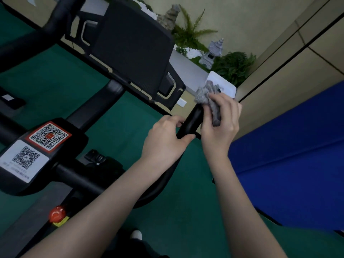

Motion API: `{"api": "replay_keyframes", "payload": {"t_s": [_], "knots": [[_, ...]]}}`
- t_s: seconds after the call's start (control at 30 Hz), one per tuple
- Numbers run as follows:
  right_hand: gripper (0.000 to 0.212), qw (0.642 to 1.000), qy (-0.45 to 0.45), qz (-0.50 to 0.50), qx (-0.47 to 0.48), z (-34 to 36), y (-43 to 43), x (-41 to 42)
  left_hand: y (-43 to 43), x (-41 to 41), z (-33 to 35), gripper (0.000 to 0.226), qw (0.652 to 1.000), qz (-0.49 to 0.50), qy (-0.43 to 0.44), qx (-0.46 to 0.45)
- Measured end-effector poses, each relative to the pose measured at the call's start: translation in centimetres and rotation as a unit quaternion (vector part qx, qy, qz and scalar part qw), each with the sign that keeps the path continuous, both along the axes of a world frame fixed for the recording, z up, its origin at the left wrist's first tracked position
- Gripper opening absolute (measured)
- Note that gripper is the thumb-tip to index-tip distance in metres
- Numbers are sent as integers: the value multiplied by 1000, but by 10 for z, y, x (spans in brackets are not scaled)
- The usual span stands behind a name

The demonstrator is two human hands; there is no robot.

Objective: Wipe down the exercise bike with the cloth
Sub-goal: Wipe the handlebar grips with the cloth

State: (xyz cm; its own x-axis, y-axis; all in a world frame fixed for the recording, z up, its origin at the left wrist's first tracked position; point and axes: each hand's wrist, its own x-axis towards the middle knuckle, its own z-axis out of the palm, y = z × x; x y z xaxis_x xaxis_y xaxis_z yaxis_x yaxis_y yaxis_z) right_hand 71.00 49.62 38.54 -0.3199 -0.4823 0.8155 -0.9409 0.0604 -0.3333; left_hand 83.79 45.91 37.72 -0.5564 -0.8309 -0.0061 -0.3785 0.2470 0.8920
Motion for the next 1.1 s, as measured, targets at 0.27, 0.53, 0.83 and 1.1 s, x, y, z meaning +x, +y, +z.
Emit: {"api": "replay_keyframes", "payload": {"t_s": [0.27,0.53,0.83,1.1], "knots": [[17,999,-44,-3,9,37,-18,-17,2,-1,-2,39,1000,14,-4,-23],[16,929,81,147,329,80,-32,-35,1,-1,-2,38,1000,19,8,-9],[10,804,38,230,547,117,-70,-54,4,-1,-1,38,999,35,13,16],[19,832,-332,292,334,87,-54,-84,7,-1,-2,34,998,56,15,24]]}}
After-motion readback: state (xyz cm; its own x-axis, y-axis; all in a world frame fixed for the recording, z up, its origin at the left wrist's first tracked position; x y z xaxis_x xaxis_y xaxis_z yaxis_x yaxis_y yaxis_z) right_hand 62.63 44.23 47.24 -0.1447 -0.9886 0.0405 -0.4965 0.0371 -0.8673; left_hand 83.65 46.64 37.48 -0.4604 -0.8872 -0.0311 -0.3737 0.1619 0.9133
